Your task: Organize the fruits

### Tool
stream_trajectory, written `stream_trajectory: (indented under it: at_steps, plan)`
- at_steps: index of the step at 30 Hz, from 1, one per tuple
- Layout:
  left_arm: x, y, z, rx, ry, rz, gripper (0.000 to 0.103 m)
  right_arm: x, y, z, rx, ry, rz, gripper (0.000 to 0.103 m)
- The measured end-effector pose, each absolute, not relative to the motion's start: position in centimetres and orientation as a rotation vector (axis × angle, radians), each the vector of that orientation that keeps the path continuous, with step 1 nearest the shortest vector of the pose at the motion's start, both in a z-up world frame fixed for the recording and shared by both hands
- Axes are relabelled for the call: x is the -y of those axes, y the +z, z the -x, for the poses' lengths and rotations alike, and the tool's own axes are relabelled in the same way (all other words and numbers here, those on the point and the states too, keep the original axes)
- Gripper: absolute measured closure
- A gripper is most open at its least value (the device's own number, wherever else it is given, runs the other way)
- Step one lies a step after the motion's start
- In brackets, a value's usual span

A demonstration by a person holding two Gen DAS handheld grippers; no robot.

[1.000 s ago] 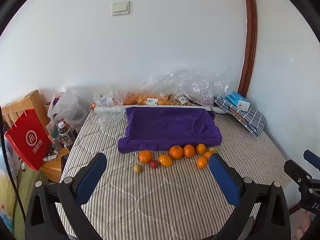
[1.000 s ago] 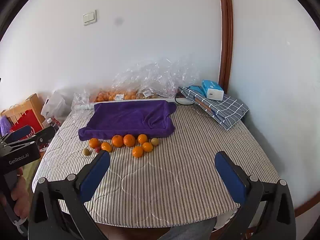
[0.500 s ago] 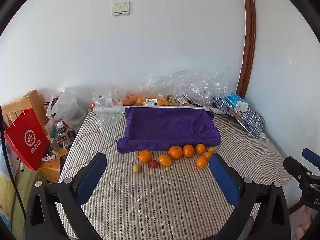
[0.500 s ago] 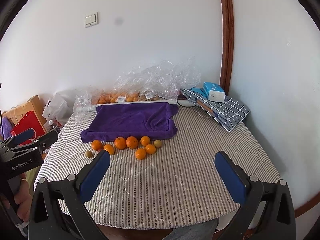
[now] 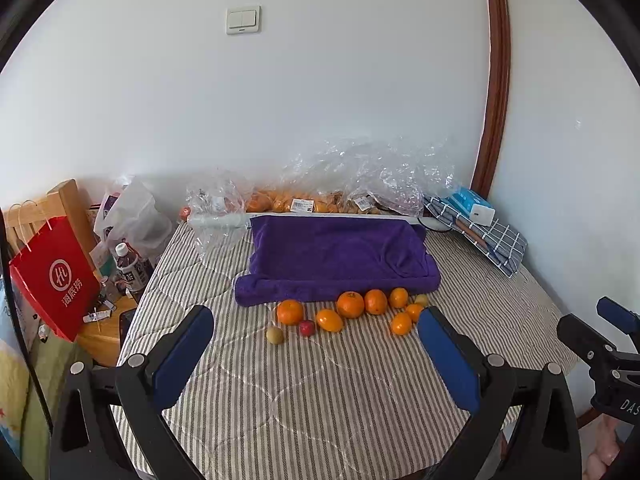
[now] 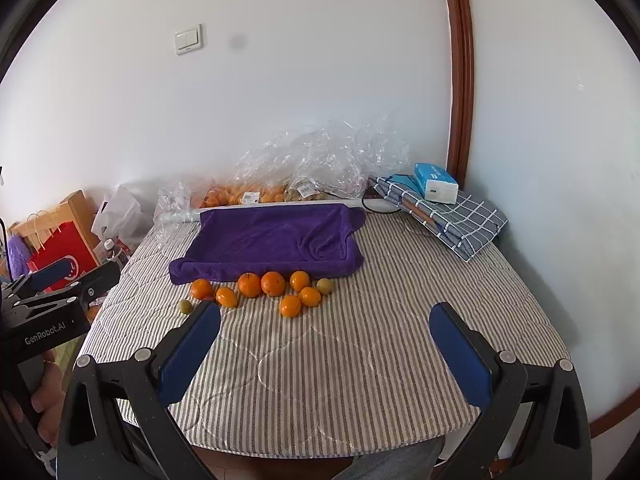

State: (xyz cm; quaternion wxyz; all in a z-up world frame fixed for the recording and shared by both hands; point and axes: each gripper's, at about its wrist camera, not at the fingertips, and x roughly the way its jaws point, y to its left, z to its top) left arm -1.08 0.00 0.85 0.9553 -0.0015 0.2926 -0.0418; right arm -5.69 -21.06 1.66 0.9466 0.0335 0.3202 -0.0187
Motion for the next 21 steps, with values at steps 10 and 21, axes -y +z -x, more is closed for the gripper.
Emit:
stream_trajectory:
  at_steps: [10,21]
  plan:
    - [-1.2,0.1,-0.1,-0.598,-0.071,0.02,0.0,21.4,0.8,4.5,-0.663,-0.049,-0.083,0.0]
    - [-1.8,-2.6,-4.7,-0.642,-0.062,0.022,0.0,21.8,-2.1,-0.3,-0.661,-0.064,-0.066,0.0]
